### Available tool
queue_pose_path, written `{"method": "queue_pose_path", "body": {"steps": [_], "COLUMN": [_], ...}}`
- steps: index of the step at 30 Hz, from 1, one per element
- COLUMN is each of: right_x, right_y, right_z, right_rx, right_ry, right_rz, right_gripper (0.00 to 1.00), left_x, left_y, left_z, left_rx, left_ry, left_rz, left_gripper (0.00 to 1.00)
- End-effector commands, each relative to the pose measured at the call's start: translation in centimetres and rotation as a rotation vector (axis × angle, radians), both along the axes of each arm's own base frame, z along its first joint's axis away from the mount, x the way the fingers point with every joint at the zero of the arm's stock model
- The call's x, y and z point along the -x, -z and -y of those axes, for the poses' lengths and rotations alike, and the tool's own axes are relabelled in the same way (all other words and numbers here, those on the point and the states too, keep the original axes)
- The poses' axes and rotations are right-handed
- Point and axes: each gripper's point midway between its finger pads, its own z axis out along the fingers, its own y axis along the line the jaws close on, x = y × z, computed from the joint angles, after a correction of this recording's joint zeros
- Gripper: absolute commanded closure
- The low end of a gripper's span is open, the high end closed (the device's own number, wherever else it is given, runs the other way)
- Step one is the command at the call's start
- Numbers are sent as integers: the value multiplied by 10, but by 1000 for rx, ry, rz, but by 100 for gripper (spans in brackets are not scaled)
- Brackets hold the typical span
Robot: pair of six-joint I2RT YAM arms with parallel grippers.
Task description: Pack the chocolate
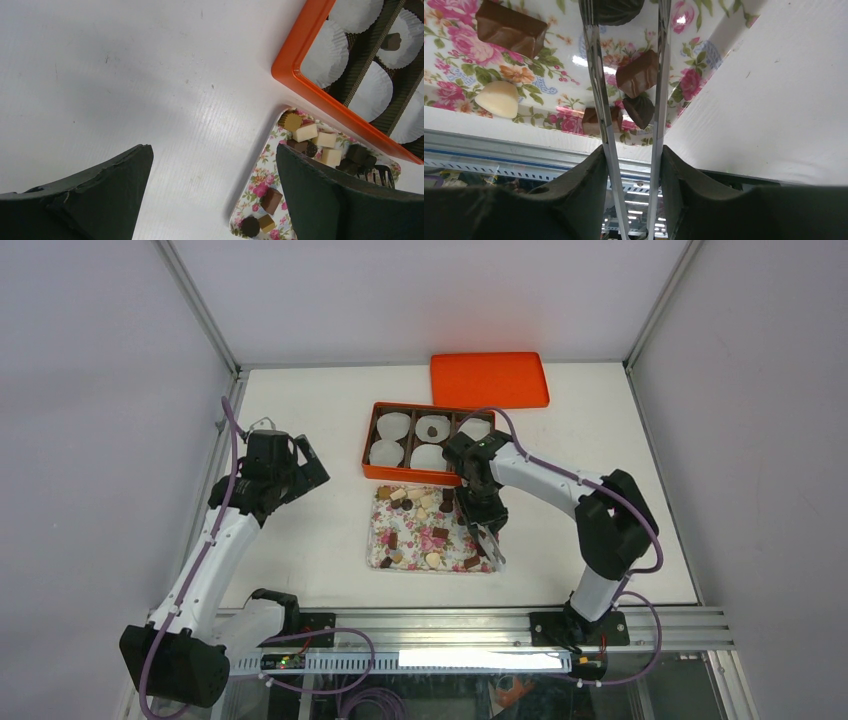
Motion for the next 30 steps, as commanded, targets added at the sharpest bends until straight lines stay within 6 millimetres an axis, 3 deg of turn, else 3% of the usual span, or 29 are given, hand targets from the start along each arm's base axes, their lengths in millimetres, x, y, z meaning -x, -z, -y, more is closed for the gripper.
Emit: {"method": "queue_pose_path", "body": {"steps": [1, 14, 22, 25, 30], "right_x": [-12, -7, -9, -9, -2], "right_y": [-7, -42, -66, -63, -48], "right_z": [-4, -9, -11, -11, -6], "right_rx": [-12, -100, -137, -130, -102], "right_ry": [-12, -12, -19, -23, -22], "right_rz": [53, 88, 131, 121, 84], "right_gripper": [60, 100, 100, 100, 80], "left_x": [-4, -7, -11, -12, -11], "left_y": [-10, -10, -10, -11, -11], "left_z": [-2, -2, 0, 1, 0], "left_rx": [-4, -8, -5, -1, -2], "left_ry": [-11, -15, -12, -8, -11], "left_rz": [58, 54, 45, 45, 48], "left_gripper": [1, 1, 1, 1, 1]}}
